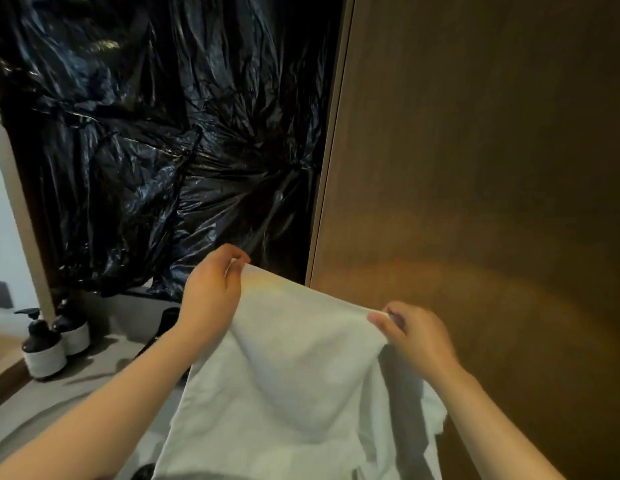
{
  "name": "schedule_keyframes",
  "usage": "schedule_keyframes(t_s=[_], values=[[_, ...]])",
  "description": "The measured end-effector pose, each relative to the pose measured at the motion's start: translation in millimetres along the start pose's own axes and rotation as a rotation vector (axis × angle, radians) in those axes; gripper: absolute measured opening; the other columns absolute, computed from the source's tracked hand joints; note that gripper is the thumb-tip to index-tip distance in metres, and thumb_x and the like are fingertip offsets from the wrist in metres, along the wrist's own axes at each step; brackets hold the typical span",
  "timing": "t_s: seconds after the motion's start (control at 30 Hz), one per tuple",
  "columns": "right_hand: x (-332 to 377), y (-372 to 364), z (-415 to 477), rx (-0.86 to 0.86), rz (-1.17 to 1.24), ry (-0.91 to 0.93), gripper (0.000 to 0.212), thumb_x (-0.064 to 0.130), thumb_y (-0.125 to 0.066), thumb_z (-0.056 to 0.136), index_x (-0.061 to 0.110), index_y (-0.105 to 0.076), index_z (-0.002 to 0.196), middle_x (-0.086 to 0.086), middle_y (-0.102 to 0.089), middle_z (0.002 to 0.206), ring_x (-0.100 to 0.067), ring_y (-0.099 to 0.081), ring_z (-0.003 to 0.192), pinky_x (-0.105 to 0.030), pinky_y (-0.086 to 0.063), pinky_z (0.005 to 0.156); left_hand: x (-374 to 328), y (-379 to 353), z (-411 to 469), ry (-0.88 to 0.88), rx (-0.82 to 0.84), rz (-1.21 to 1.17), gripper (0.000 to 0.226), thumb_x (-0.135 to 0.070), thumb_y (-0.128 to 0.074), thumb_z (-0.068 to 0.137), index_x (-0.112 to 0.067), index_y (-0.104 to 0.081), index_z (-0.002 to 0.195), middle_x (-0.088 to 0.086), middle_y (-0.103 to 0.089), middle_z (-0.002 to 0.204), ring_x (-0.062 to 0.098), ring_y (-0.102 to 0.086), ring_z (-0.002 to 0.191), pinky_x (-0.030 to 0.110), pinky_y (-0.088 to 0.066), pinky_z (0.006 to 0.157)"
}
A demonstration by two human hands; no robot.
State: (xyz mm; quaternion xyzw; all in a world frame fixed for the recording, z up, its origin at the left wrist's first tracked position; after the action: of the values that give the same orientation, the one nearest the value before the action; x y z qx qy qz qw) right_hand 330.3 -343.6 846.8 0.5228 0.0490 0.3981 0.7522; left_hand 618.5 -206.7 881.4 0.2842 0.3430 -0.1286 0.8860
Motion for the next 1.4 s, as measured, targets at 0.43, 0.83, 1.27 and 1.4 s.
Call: schedule_keyframes(t_s=[0.43,0.83,1.27,1.4], values=[[5.0,42.9,-11.8,-0.376,0.29,-0.011,0.016,0.032,-0.061,0.094,0.026,-0.067,0.08,0.015,-0.064,0.074,-0.008,-0.062,0.072,-0.036,-0.052,0.063,9.0,-14.5,-9.4,0.032,-0.025,0.1,0.017,-0.024,-0.046,0.098,-0.021,-0.061,0.106,-0.004,-0.06,0.101,0.01,-0.051,0.08,0.027,-0.037,0.065],[60.5,37.9,-7.4,-0.078,0.548,0.129,0.015,0.029,-0.061,0.094,0.028,-0.072,0.083,0.016,-0.069,0.081,-0.007,-0.065,0.083,-0.023,-0.051,0.071,-63.7,-54.0,-47.6,-0.048,0.352,-0.252,0.035,-0.035,-0.063,0.089,-0.041,-0.057,0.124,-0.028,-0.054,0.123,-0.017,-0.048,0.107,-0.007,-0.032,0.077],[50.5,42.7,-15.9,-0.011,0.505,0.13,0.018,0.038,-0.066,0.09,0.029,-0.07,0.075,0.01,-0.068,0.073,-0.011,-0.063,0.072,-0.029,-0.049,0.062,-78.8,-66.3,-41.3,-0.036,0.402,-0.437,0.017,-0.032,-0.072,0.083,-0.022,-0.069,0.07,-0.01,-0.068,0.073,-0.004,-0.059,0.067,0.007,-0.043,0.061],[20.3,38.1,-21.7,0.027,0.442,0.057,0.036,0.054,-0.058,0.088,0.025,-0.064,0.068,0.008,-0.061,0.064,-0.01,-0.058,0.062,-0.03,-0.044,0.058,-78.4,-43.5,-15.7,-0.075,0.268,-0.296,0.016,-0.033,-0.073,0.081,-0.024,-0.067,0.069,-0.015,-0.066,0.075,-0.005,-0.058,0.07,0.008,-0.042,0.061]])
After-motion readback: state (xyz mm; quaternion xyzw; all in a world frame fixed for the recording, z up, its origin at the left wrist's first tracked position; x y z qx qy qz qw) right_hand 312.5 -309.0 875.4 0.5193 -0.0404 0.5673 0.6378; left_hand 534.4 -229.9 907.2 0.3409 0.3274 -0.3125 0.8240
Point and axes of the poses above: each hand's wrist, its own z-axis towards the middle knuckle, its own y-axis out of the back of the hand, x = y × z, the point moved 8 cm from there along z, towards the middle knuckle
